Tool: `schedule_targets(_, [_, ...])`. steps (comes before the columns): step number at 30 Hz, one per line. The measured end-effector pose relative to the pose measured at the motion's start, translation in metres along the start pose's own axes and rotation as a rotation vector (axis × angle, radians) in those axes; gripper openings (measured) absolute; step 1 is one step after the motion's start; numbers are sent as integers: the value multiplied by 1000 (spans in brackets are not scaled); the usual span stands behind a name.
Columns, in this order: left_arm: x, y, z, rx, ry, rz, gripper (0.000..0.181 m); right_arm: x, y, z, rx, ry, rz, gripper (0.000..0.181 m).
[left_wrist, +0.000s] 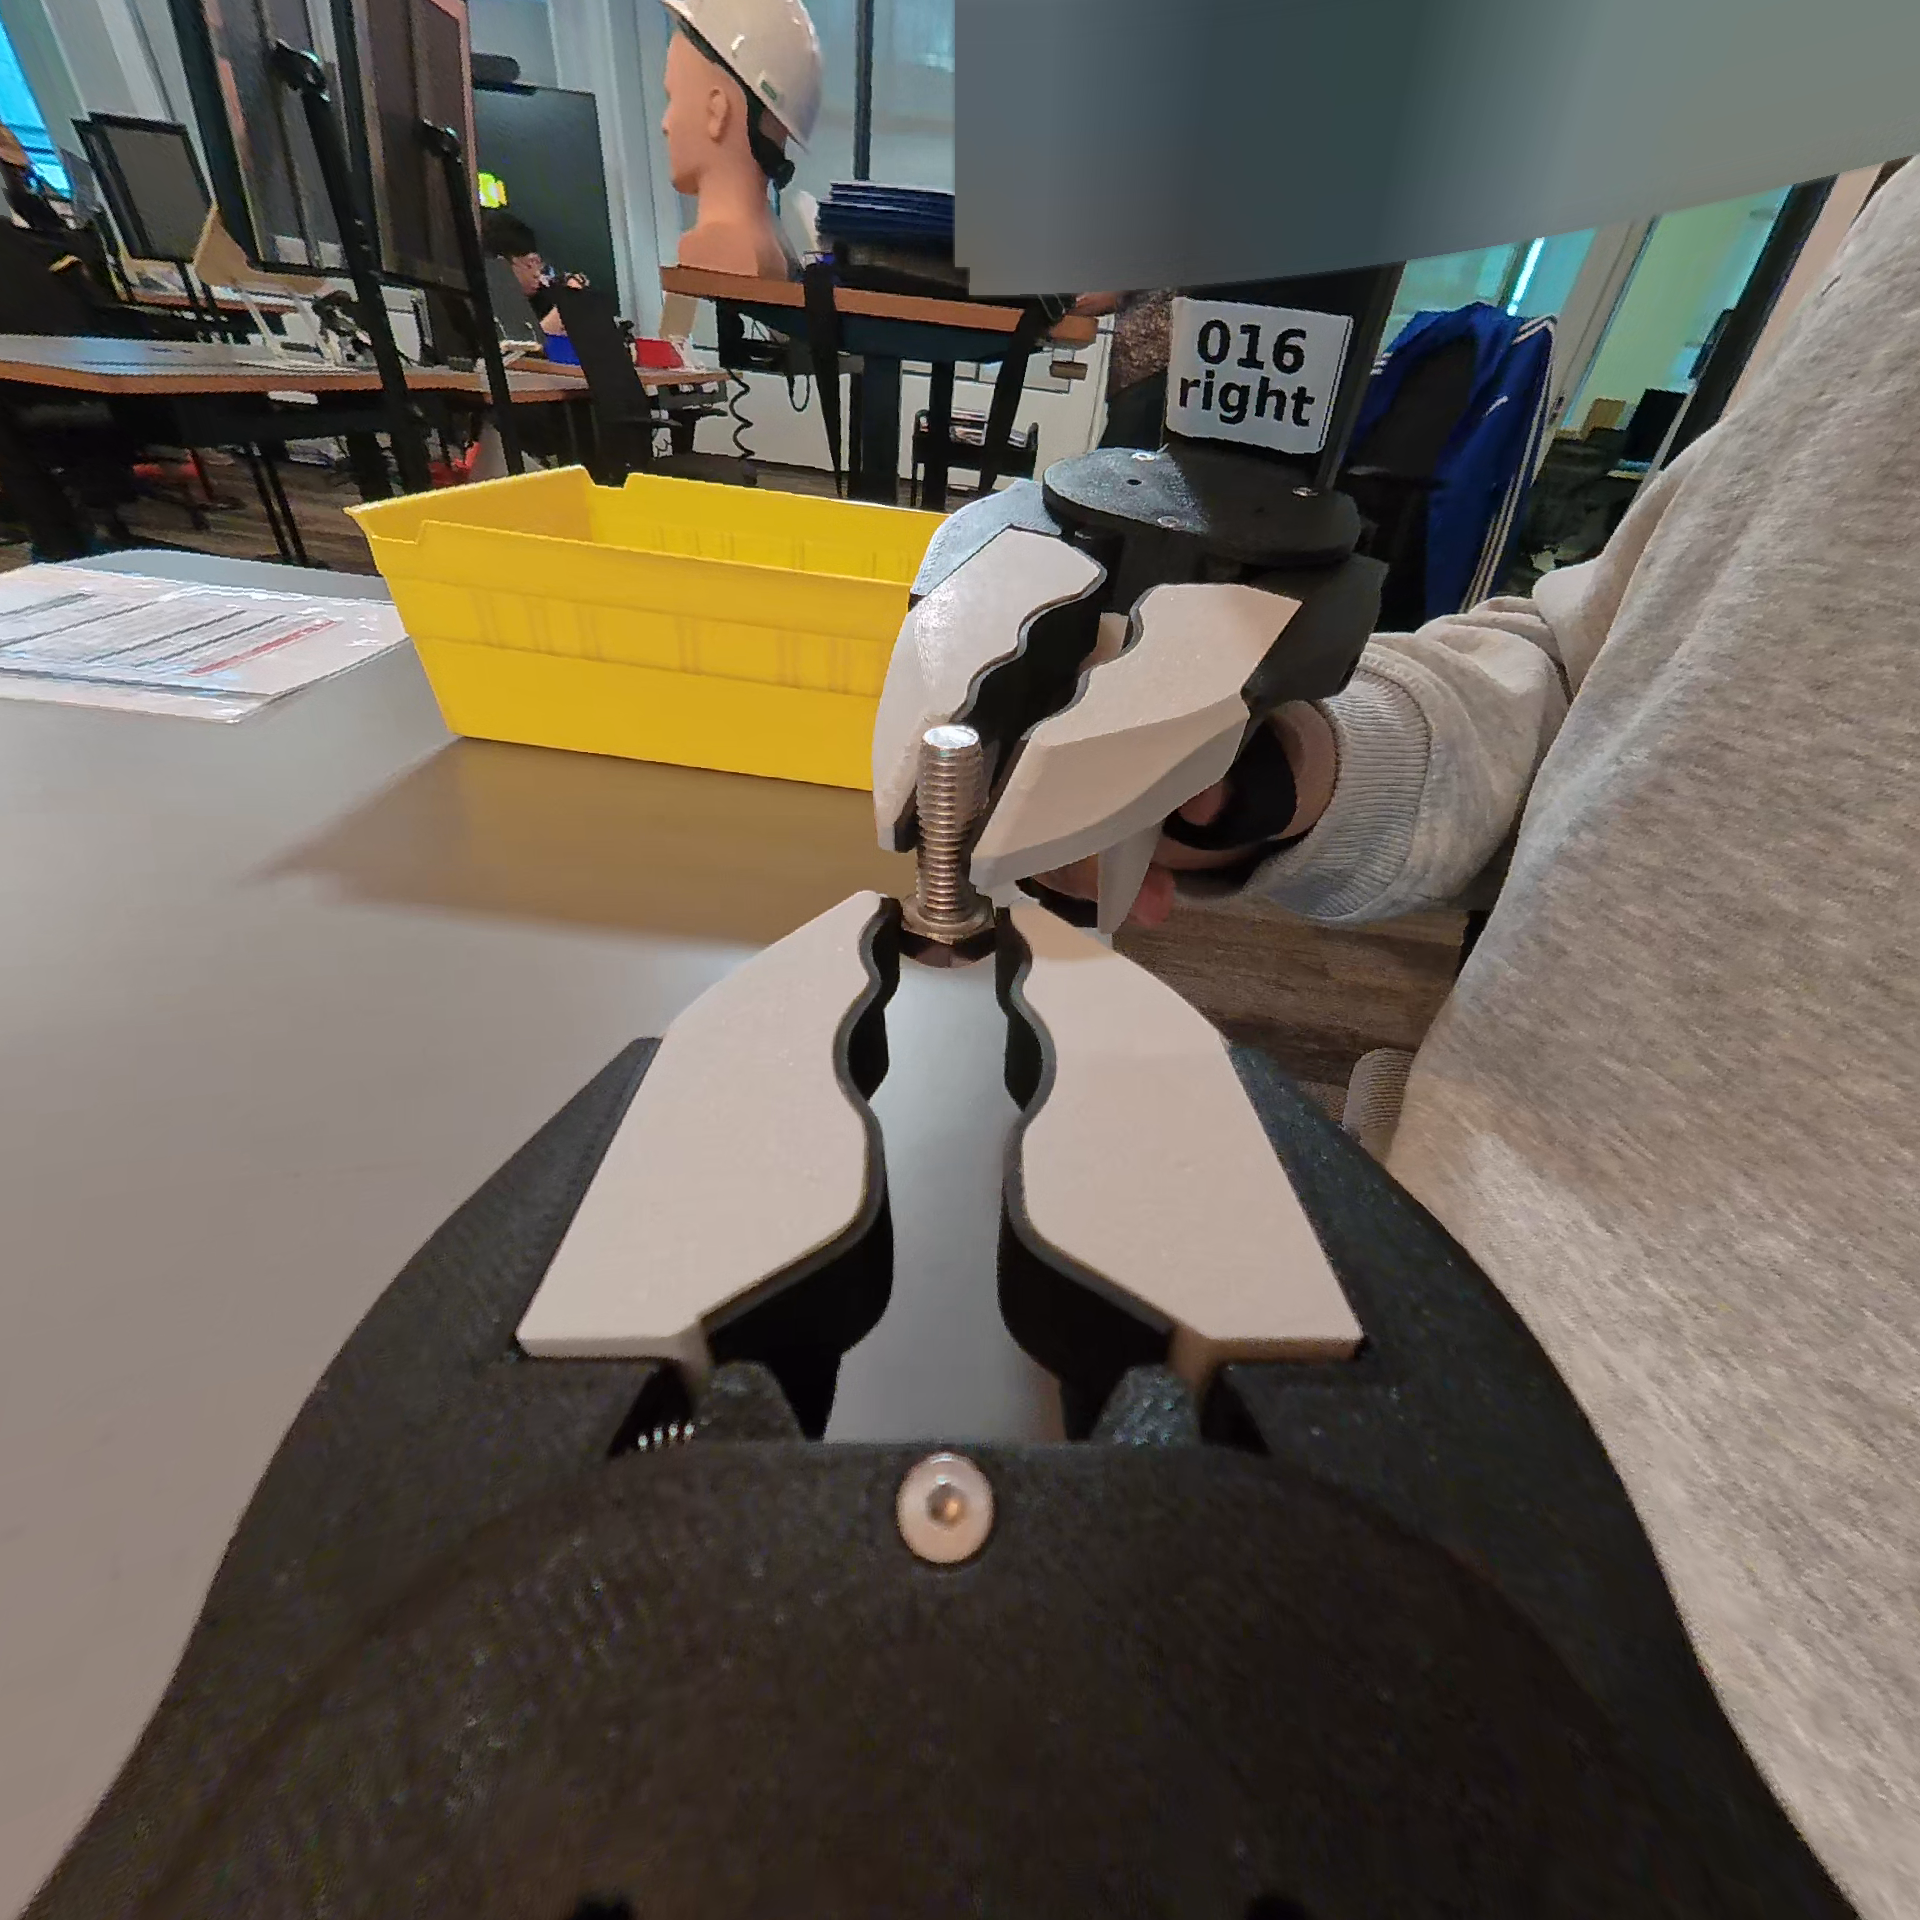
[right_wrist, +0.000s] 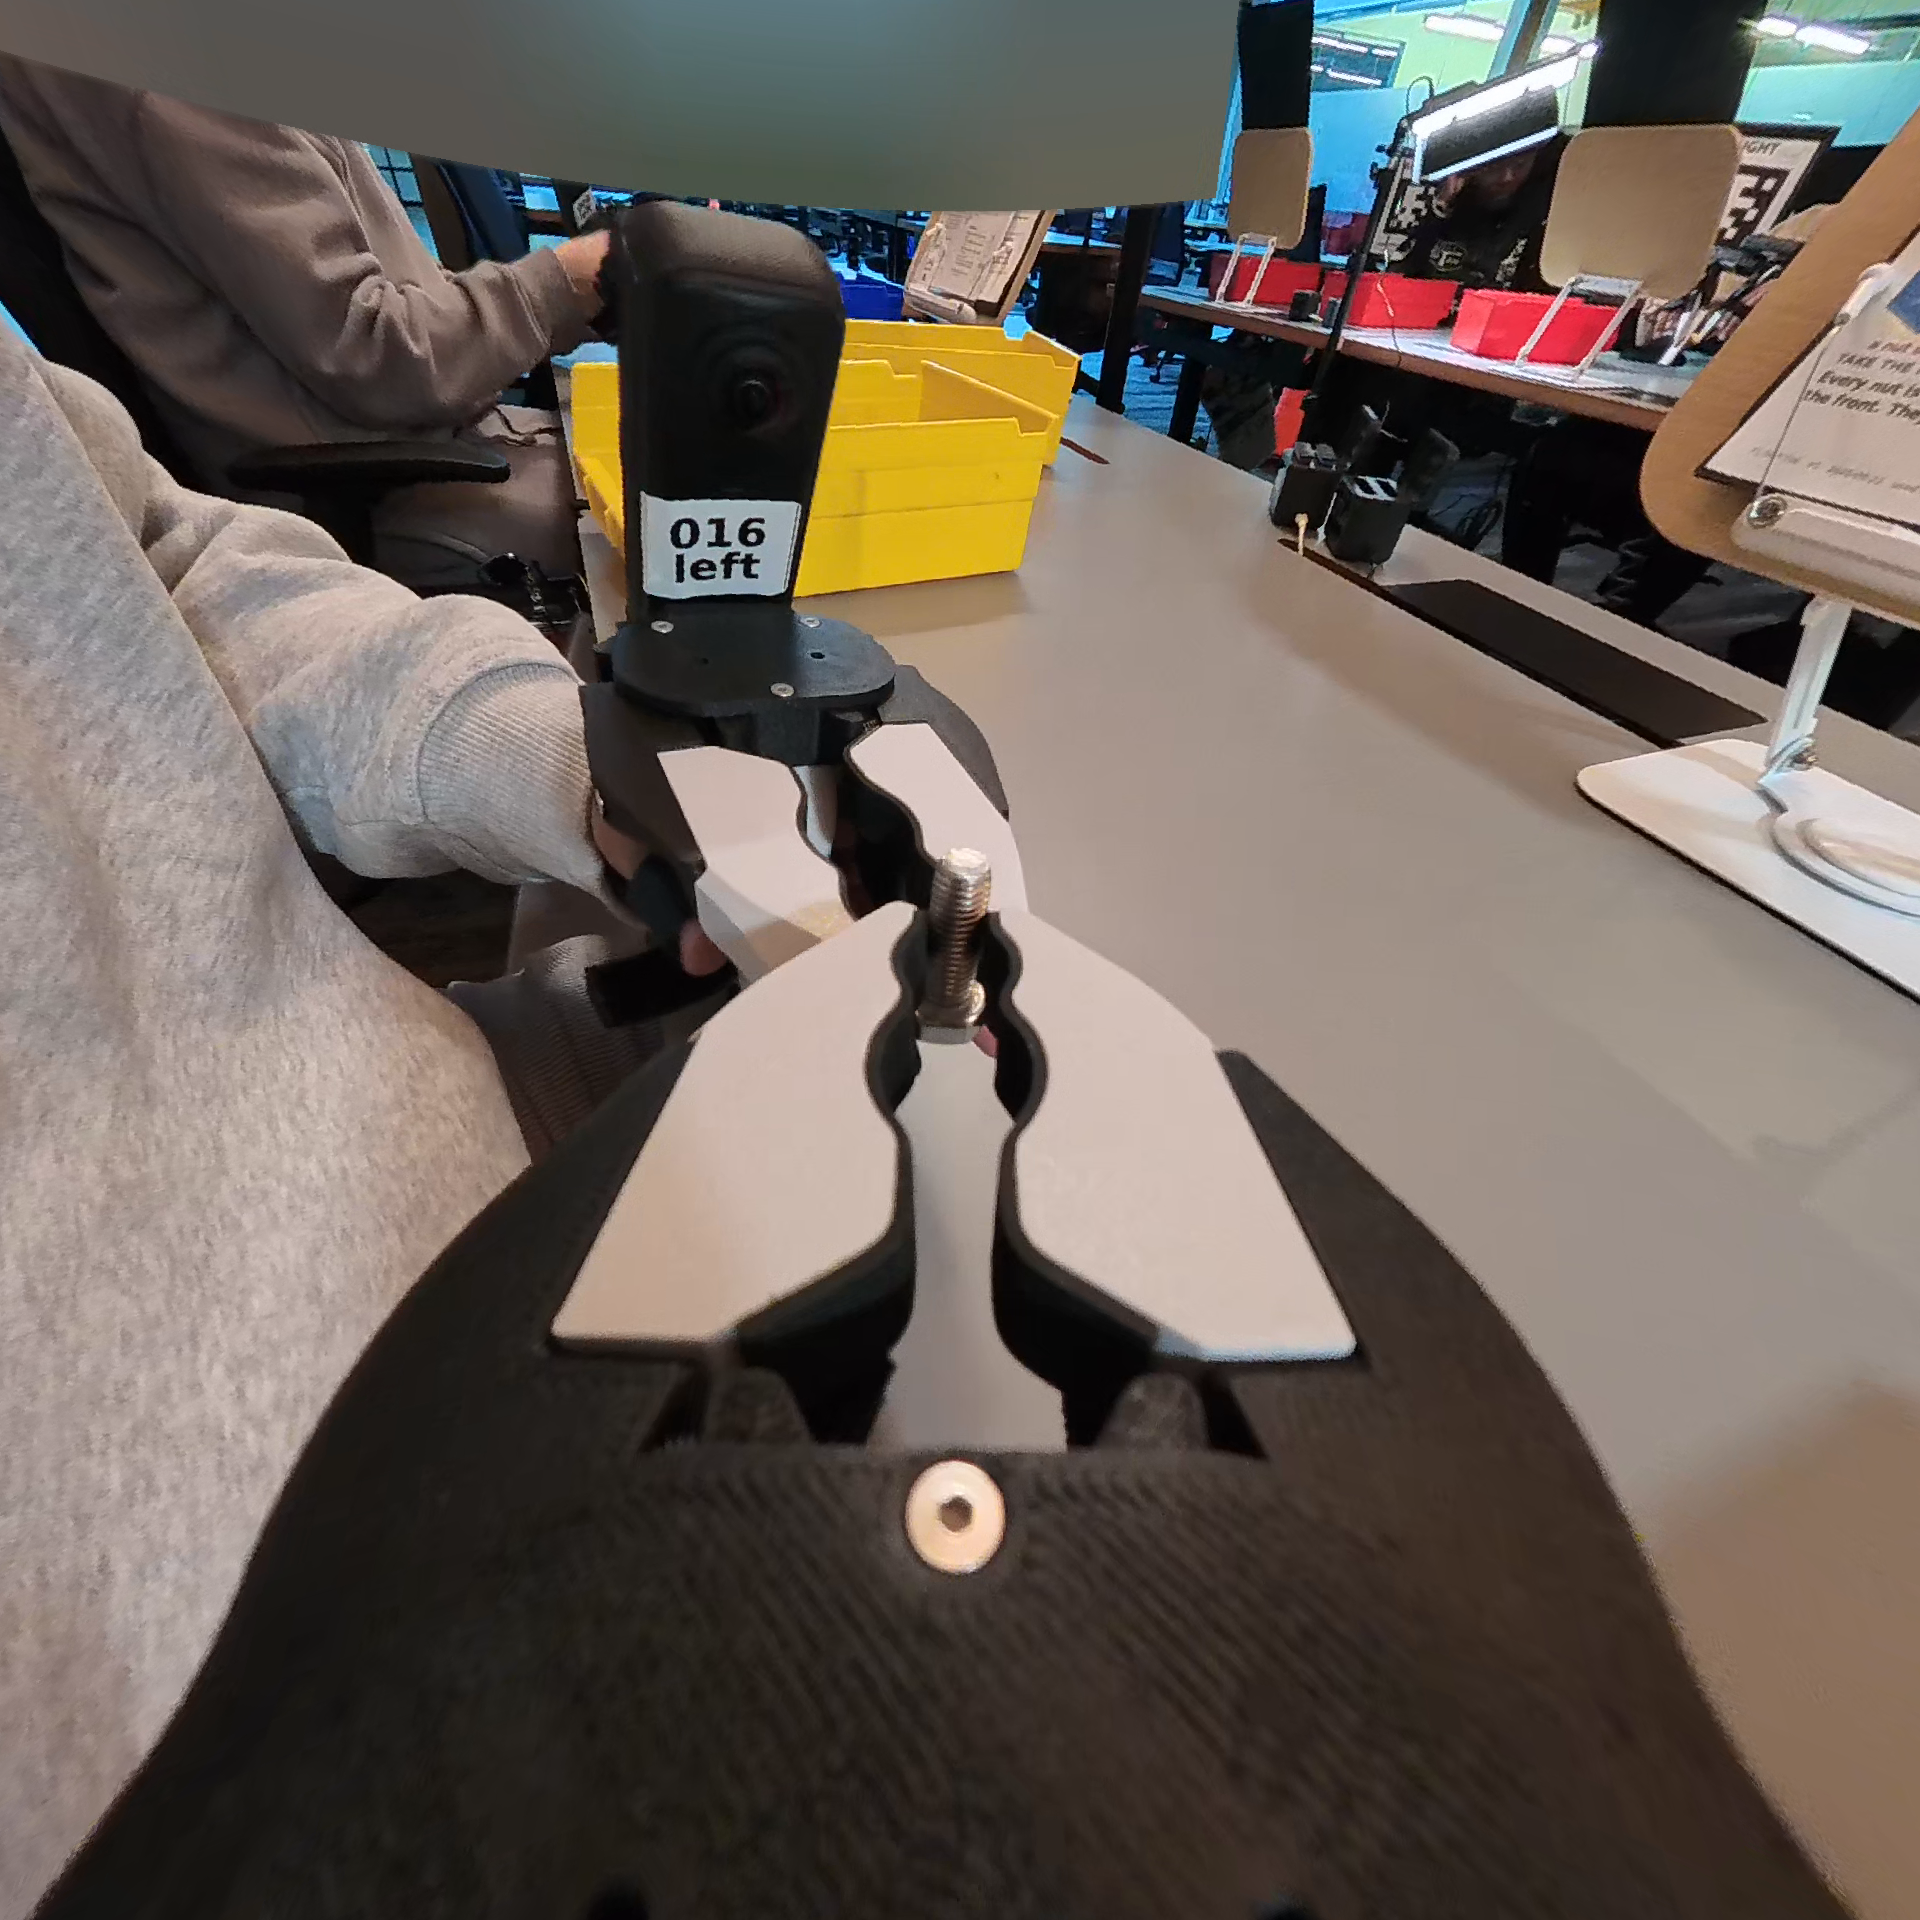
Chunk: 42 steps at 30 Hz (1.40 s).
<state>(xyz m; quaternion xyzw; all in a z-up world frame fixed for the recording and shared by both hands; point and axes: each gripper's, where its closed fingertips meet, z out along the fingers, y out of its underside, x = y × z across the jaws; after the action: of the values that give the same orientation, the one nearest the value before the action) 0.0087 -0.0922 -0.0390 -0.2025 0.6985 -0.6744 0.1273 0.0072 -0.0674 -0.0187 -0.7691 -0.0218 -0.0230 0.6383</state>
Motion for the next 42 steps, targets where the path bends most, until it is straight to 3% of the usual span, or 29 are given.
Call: schedule_targets(42, [1, 0, 0, -3, -17, 35, 17, 0, -2, -1, 8, -4, 28, 10])
